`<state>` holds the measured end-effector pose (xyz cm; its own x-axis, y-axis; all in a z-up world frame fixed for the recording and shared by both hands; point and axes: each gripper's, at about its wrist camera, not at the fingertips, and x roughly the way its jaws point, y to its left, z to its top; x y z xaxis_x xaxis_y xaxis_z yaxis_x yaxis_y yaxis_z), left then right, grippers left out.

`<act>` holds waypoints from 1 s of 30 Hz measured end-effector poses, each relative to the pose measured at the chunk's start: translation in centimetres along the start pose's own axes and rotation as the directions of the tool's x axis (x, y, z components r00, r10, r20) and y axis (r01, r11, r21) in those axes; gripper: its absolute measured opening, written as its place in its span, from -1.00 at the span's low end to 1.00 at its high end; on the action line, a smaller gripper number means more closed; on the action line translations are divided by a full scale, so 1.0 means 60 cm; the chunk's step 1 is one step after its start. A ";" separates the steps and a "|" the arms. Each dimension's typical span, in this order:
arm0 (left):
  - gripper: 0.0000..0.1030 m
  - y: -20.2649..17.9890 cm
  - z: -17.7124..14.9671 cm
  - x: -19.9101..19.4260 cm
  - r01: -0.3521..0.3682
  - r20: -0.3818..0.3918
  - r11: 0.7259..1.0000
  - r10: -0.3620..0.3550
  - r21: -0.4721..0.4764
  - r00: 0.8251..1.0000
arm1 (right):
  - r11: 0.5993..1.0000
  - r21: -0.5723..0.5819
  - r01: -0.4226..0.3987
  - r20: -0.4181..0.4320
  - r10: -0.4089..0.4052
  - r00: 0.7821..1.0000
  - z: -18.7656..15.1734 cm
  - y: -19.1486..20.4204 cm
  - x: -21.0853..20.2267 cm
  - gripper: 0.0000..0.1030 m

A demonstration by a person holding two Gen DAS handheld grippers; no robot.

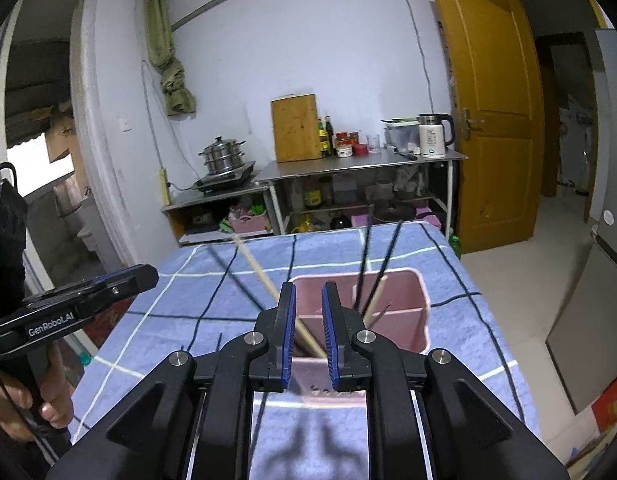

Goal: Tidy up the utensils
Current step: 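Move both tools back over the last two chopsticks on the cloth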

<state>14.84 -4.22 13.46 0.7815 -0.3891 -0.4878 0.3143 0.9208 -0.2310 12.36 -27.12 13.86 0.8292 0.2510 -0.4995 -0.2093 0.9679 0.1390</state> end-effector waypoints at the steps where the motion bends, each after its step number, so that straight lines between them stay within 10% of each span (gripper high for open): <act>1: -0.58 0.002 -0.007 -0.006 -0.007 0.004 1.000 0.007 -0.004 1.000 | 1.000 -0.004 -0.008 -0.002 0.008 1.000 -0.005 0.004 -0.003 -0.73; 30: -0.55 0.094 -0.183 -0.049 -0.188 -0.094 0.979 0.181 -0.081 0.979 | 0.984 -0.081 -0.160 -0.170 0.144 0.975 -0.146 0.136 0.051 -0.72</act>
<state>8.42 1.82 4.35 0.7711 -0.2171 -0.5986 0.1167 0.9723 -0.2024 8.64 -18.37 5.99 0.6899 0.3863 -0.6122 -0.3803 0.9130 0.1475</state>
